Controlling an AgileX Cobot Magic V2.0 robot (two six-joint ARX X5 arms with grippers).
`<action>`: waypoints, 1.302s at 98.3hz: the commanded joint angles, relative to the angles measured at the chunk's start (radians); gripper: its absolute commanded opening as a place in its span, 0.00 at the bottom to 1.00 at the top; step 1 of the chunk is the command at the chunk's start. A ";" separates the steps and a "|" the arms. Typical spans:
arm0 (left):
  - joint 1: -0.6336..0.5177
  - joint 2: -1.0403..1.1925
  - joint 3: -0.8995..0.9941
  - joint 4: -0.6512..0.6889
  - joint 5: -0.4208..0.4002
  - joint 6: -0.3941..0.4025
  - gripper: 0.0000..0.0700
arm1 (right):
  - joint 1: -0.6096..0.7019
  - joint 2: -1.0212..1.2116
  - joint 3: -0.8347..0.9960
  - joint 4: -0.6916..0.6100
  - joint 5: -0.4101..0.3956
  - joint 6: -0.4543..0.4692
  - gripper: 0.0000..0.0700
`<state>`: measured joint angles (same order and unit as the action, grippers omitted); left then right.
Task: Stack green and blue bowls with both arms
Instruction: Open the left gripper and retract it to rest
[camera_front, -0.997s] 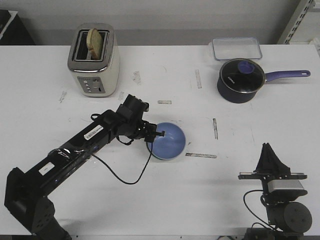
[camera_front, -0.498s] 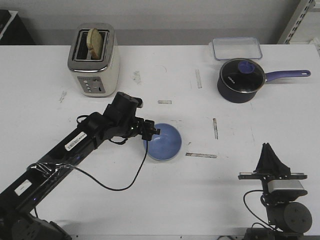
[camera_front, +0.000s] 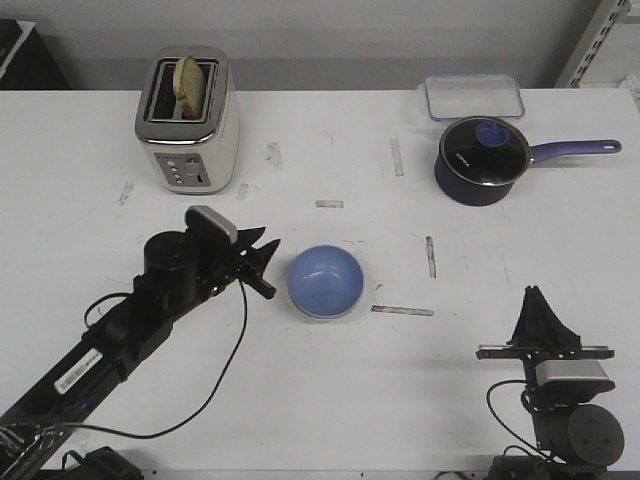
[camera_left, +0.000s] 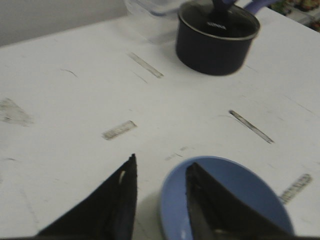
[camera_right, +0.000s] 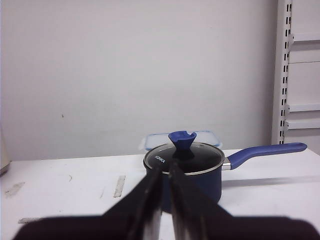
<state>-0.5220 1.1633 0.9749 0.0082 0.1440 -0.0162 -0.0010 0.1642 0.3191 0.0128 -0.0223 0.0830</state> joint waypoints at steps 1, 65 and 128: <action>0.008 -0.049 -0.056 0.063 -0.047 0.063 0.00 | 0.000 -0.001 0.001 0.013 0.003 0.006 0.02; 0.322 -0.800 -0.616 0.104 -0.130 0.065 0.00 | 0.000 -0.001 0.001 0.013 0.003 0.006 0.02; 0.359 -1.001 -0.635 -0.015 -0.141 0.059 0.00 | 0.000 -0.001 0.001 0.013 0.003 0.006 0.02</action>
<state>-0.1619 0.1638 0.3367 -0.0174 0.0143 0.0387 -0.0010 0.1642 0.3191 0.0124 -0.0223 0.0830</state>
